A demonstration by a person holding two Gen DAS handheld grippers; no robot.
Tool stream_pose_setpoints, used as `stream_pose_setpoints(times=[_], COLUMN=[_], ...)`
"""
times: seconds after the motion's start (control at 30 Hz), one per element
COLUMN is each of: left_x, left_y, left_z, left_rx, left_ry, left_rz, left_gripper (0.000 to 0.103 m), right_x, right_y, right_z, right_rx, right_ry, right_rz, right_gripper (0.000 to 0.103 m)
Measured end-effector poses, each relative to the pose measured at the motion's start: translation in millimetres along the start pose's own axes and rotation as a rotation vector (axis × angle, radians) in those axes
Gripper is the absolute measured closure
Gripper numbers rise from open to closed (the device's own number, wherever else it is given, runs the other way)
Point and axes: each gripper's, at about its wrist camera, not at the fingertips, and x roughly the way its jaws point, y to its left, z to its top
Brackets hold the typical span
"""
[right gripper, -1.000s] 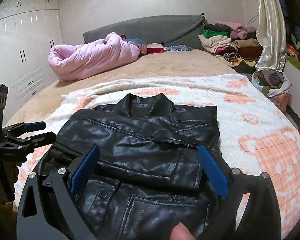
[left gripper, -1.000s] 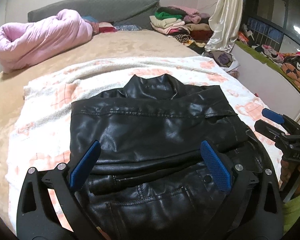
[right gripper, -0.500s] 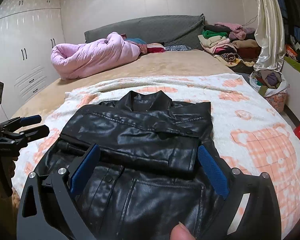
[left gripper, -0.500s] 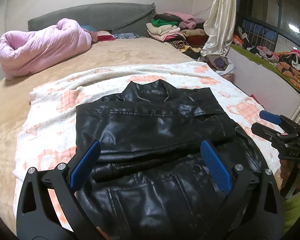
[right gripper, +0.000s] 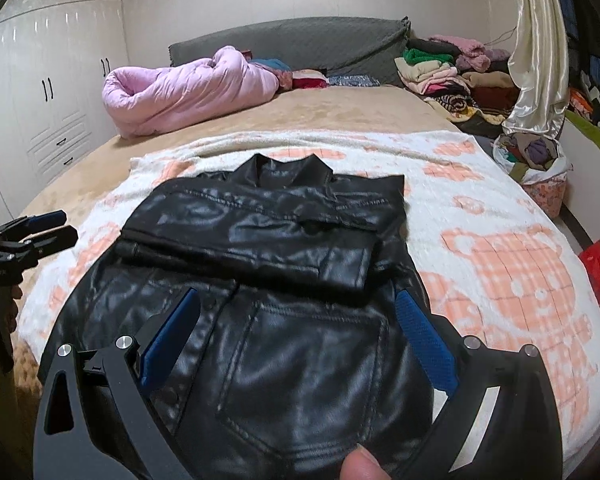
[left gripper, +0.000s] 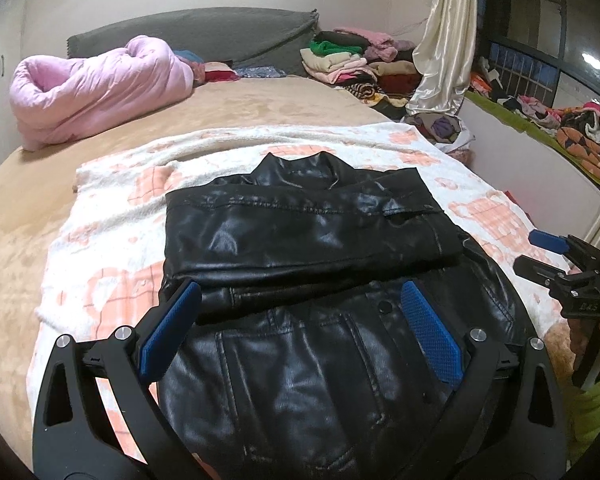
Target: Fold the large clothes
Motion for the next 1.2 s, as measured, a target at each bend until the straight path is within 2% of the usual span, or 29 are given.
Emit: stream_pose_setpoints(times=[0.37, 0.57, 0.77, 1.1, 1.2], left_x=[-9.1, -8.6, -15.3, -27.5, -30.4], left_y=[17.6, 35.6, 60.2, 80.1, 82.2], left_z=[-31.4, -50.1, -73.6, -105.4, -117.4], left_rx=[-0.075, -0.106, -0.154, -0.183, -0.193], left_ry=[0.049, 0.103, 0.156, 0.225, 0.249], left_rz=[0.028, 0.089, 0.137, 0.169, 0.156], left_gripper=[0.010, 0.010, 0.010, 0.010, 0.010], right_x=[-10.1, -11.0, -10.5, -9.8, -11.1], right_y=[-14.4, -29.8, -42.1, -49.7, -52.3], right_z=[-36.4, -56.7, -75.6, -92.9, -98.0], right_rx=[-0.012, 0.002, 0.040, 0.056, 0.057], right_ry=[0.085, 0.143, 0.195, 0.253, 0.267], right_rz=[0.001, -0.025, -0.003, 0.021, 0.022], right_gripper=[0.005, 0.005, 0.005, 0.005, 0.005])
